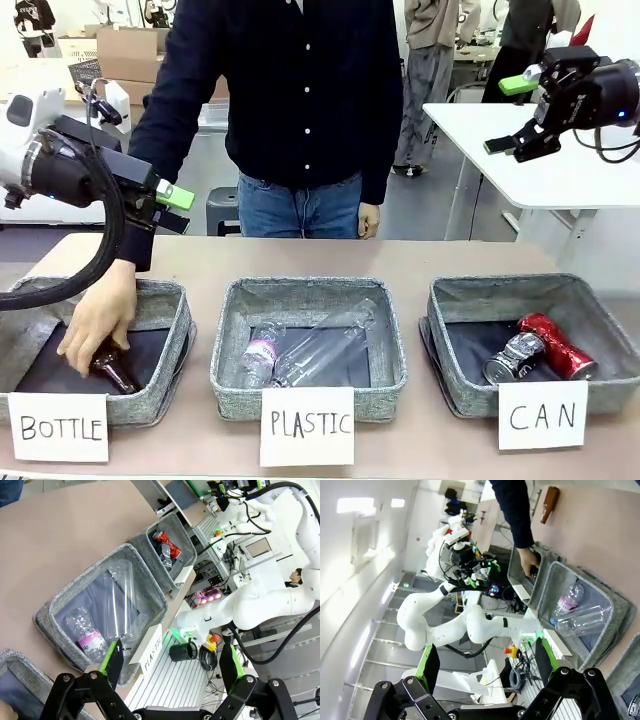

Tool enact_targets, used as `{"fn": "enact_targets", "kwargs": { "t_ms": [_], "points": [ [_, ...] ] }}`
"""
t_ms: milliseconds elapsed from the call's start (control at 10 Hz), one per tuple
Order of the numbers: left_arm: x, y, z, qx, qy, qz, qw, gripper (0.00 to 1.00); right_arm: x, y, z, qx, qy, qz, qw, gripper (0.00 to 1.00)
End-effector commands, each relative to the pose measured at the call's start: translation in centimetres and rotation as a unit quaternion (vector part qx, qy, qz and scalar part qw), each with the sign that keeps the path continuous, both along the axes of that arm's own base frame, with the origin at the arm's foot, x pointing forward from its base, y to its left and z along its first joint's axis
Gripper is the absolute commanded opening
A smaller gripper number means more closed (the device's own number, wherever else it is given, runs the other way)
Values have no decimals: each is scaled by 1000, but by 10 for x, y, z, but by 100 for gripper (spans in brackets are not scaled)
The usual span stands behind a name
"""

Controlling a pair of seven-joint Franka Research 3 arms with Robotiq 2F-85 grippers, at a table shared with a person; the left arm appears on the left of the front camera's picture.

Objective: Sort the can waste into the basket.
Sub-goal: Pick up the can waste from the table and place it in the right Fabric basket.

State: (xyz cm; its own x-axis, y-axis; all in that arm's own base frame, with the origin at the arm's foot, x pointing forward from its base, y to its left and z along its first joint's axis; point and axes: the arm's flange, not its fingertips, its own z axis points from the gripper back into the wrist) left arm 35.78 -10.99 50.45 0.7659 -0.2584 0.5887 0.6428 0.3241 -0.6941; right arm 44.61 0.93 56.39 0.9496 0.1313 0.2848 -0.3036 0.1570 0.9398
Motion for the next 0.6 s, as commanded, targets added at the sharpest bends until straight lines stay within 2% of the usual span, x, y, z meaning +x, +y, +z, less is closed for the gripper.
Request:
{"fn": "enact_targets", "kwargs": {
  "t_ms": [0, 500],
  "points": [
    [1, 1, 2, -9, -1, 5, 1000, 100, 1, -1, 1, 3, -11, 5, 1000, 100],
    [1, 1, 2, -9, -1, 5, 1000, 100, 1, -1, 1, 3, -11, 5, 1000, 100]
  ]
}}
